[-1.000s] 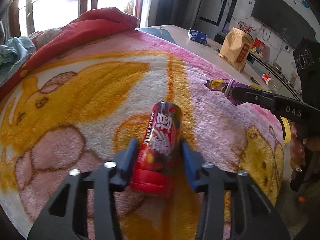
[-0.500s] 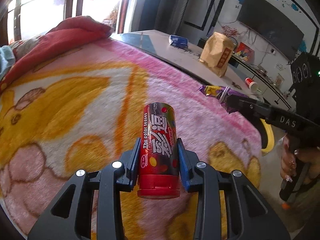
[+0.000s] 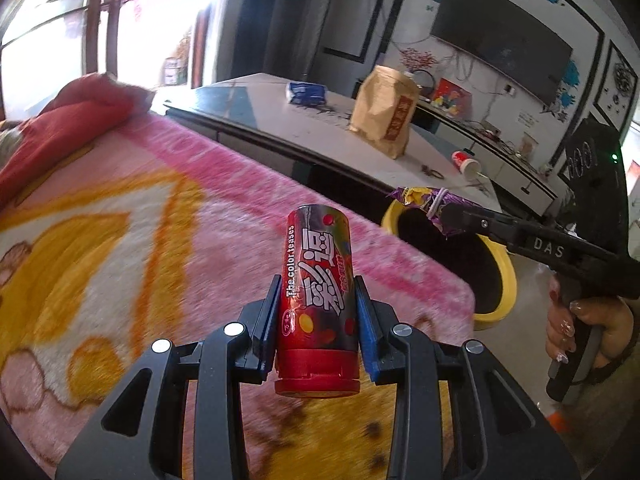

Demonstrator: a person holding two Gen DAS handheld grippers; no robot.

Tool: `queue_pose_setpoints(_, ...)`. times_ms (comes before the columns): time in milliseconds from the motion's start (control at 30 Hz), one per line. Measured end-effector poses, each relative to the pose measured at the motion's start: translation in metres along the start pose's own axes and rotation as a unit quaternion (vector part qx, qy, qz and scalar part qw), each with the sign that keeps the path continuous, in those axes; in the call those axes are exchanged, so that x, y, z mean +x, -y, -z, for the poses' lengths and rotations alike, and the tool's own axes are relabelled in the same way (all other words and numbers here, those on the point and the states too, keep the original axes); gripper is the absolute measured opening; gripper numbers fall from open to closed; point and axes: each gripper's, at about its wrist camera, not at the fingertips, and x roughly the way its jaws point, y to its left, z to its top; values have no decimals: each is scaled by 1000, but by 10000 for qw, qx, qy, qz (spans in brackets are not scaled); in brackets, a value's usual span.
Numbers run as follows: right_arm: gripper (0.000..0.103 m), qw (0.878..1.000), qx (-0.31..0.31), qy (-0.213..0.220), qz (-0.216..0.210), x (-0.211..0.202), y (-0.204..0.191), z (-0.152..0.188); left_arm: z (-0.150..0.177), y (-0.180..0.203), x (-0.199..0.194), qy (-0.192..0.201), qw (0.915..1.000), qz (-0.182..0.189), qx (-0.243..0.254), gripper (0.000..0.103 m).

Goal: Collect trash
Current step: 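Carry the red tube in the left tool and purple wrapper in the right tool over the bin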

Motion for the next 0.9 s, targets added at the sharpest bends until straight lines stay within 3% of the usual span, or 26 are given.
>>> queue_pose_setpoints(900,17,9906,866,455,955,-52,101,1,-21,97,36,-118,9923,715,1006,32)
